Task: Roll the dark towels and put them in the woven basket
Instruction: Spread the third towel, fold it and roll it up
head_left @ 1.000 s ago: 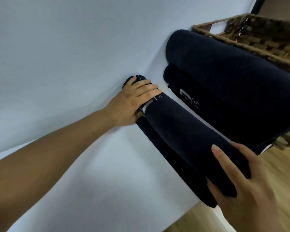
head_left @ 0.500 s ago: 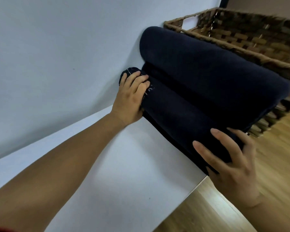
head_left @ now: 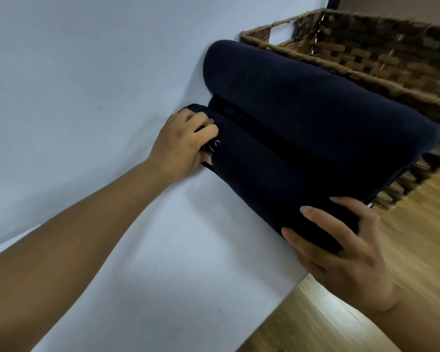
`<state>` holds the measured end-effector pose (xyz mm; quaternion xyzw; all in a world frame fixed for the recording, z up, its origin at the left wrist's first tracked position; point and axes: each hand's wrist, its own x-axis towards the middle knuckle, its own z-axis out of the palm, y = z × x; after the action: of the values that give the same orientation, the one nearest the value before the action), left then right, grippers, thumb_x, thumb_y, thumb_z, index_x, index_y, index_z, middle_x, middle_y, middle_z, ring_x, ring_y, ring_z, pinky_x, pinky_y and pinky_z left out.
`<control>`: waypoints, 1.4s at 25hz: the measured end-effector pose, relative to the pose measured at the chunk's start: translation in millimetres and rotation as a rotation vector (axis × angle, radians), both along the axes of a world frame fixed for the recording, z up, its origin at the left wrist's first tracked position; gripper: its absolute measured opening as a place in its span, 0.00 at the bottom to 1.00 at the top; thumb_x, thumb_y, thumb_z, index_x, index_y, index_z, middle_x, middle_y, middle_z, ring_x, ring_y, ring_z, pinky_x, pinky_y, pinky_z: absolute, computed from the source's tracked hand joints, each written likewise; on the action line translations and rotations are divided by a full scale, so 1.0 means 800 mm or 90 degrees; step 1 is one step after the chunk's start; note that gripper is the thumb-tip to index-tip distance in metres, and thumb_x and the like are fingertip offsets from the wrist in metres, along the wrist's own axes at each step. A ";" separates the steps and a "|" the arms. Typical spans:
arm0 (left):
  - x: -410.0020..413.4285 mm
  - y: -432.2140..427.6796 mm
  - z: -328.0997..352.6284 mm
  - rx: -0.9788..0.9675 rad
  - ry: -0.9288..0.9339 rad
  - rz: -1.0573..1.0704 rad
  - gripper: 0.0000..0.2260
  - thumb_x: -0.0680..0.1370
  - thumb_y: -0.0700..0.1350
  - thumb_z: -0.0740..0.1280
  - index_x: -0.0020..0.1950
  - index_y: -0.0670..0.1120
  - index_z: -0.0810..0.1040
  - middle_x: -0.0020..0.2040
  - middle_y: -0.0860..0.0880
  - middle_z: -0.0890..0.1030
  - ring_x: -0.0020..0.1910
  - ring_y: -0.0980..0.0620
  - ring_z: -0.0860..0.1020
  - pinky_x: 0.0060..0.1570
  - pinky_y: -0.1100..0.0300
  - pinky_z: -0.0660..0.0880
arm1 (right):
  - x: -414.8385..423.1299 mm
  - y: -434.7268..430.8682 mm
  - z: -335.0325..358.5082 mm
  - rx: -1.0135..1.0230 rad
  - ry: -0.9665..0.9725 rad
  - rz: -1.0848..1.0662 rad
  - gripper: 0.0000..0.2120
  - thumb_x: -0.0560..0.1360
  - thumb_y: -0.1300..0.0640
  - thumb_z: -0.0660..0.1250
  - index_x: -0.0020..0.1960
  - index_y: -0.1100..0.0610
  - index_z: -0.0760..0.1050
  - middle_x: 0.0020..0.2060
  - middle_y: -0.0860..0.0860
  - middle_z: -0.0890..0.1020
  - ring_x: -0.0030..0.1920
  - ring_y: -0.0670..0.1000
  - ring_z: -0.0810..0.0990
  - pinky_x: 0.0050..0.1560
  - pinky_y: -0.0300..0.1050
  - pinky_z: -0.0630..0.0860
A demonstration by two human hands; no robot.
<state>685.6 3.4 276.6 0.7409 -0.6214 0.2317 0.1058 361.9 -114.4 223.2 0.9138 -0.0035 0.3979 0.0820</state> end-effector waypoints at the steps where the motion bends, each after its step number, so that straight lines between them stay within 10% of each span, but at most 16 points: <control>1: 0.003 0.004 0.000 0.002 0.024 -0.021 0.20 0.65 0.42 0.73 0.55 0.45 0.76 0.54 0.44 0.79 0.51 0.40 0.76 0.53 0.48 0.74 | -0.001 0.005 0.001 0.019 0.007 -0.009 0.11 0.70 0.60 0.74 0.52 0.51 0.86 0.61 0.53 0.74 0.58 0.71 0.71 0.53 0.63 0.72; 7: -0.028 0.015 0.031 0.011 0.511 0.035 0.26 0.76 0.59 0.62 0.70 0.47 0.69 0.70 0.59 0.64 0.72 0.61 0.59 0.74 0.58 0.54 | -0.001 0.038 0.044 0.048 0.049 -0.039 0.12 0.73 0.51 0.69 0.53 0.54 0.85 0.61 0.57 0.79 0.64 0.66 0.73 0.63 0.69 0.67; 12: -0.044 -0.038 0.008 0.002 0.271 0.200 0.33 0.77 0.63 0.46 0.69 0.40 0.69 0.72 0.41 0.68 0.76 0.41 0.57 0.73 0.41 0.52 | 0.029 0.018 0.050 0.006 0.101 0.024 0.16 0.75 0.53 0.69 0.60 0.56 0.82 0.64 0.59 0.78 0.67 0.63 0.75 0.59 0.61 0.76; 35: -0.136 -0.047 0.007 0.052 0.356 0.256 0.39 0.79 0.64 0.49 0.79 0.37 0.46 0.79 0.36 0.43 0.78 0.41 0.39 0.76 0.46 0.38 | 0.039 0.007 0.036 0.043 0.124 -0.018 0.19 0.76 0.50 0.67 0.65 0.56 0.79 0.69 0.57 0.74 0.71 0.61 0.70 0.65 0.60 0.71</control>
<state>576.9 -34.5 282.1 0.8872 -0.4184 0.0107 0.1943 393.3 -109.0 252.1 0.9503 -0.0216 0.3054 0.0563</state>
